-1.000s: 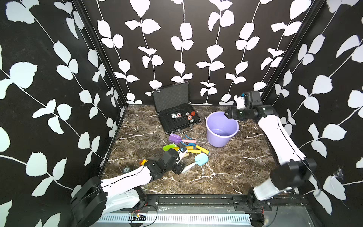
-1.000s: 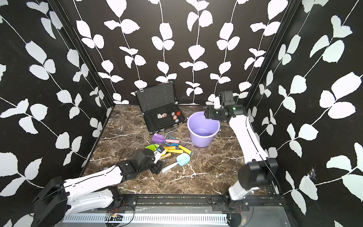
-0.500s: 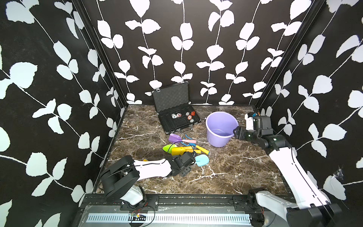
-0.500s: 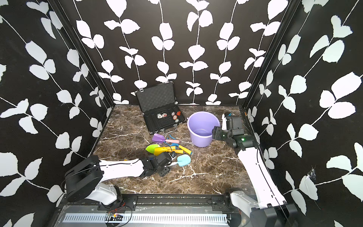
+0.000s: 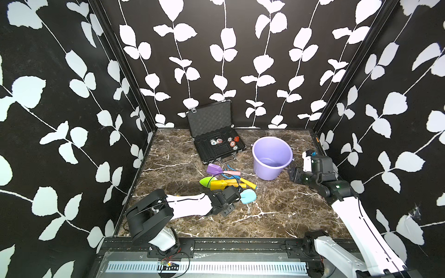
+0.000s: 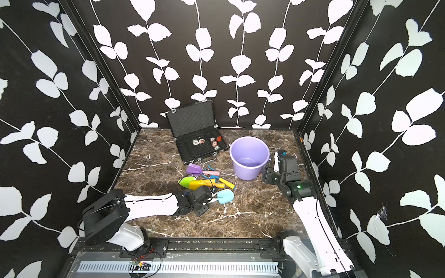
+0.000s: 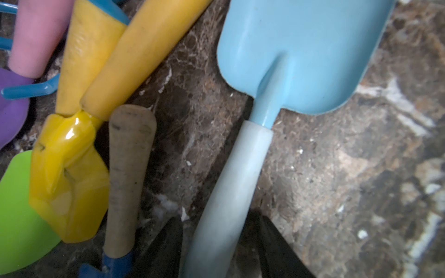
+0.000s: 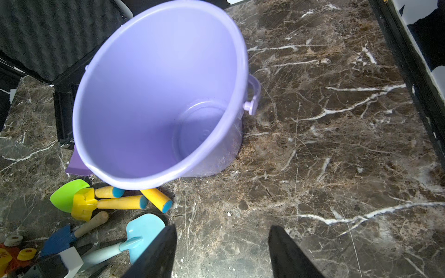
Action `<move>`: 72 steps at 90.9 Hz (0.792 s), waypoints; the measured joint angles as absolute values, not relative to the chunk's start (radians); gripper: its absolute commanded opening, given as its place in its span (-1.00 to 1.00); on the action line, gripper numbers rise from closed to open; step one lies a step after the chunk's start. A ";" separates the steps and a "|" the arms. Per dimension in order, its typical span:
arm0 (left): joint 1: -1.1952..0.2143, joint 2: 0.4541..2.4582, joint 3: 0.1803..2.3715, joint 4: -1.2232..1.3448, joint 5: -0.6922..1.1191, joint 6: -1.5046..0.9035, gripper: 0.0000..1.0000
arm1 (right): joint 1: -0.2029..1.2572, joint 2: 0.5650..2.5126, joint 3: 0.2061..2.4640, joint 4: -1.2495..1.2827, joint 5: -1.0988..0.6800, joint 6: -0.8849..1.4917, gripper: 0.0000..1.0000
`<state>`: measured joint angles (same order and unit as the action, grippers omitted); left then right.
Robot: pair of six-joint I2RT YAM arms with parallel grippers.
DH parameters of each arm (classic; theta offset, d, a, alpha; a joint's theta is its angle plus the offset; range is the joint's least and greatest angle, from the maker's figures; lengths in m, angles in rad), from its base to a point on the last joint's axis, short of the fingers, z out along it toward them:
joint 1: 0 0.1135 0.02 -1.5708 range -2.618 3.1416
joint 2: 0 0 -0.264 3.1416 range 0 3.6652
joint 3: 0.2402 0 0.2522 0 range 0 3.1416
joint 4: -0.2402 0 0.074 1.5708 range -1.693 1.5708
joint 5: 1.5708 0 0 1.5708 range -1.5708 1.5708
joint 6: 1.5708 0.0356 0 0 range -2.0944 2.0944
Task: Organize the gardening tools
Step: Pick up the gardening tool from the center of the board.
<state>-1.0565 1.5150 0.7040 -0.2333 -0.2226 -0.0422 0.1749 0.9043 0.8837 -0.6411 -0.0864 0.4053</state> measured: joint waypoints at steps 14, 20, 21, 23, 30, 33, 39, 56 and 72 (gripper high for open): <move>-1.060 1.514 0.695 -0.223 -0.212 -0.046 -0.53 | 0.175 0.886 0.853 -0.621 -0.094 0.421 0.25; -1.062 1.503 0.683 -0.210 -0.206 -0.046 -0.65 | 0.175 0.882 0.839 -0.610 -0.100 0.424 0.24; -1.062 1.501 0.682 -0.209 -0.205 -0.049 -0.67 | 0.175 0.881 0.837 -0.608 -0.101 0.425 0.24; -1.062 1.497 0.678 -0.207 -0.203 -0.049 -0.69 | 0.175 0.880 0.832 -0.605 -0.104 0.427 0.24; -1.061 1.483 0.665 -0.202 -0.196 -0.052 -0.78 | 0.175 0.873 0.812 -0.593 -0.114 0.434 0.24; -1.062 1.476 0.659 -0.202 -0.194 -0.052 -0.81 | 0.175 0.870 0.804 -0.589 -0.118 0.437 0.23; -1.062 1.463 0.649 -0.203 -0.189 -0.052 -0.89 | 0.175 0.862 0.789 -0.580 -0.128 0.442 0.23; -1.064 1.439 0.633 -0.203 -0.178 -0.052 -1.00 | 0.176 0.836 0.748 -0.546 -0.173 0.456 0.18; -1.064 1.372 0.596 -0.185 -0.179 -0.060 -1.00 | 0.207 0.796 0.685 -0.506 -0.205 0.490 0.13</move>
<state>-1.0641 1.3716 0.5957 -0.1852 -0.1791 -0.0605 0.2070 0.7956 0.6849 -0.5060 -0.2050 0.4900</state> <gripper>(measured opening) 0.249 0.574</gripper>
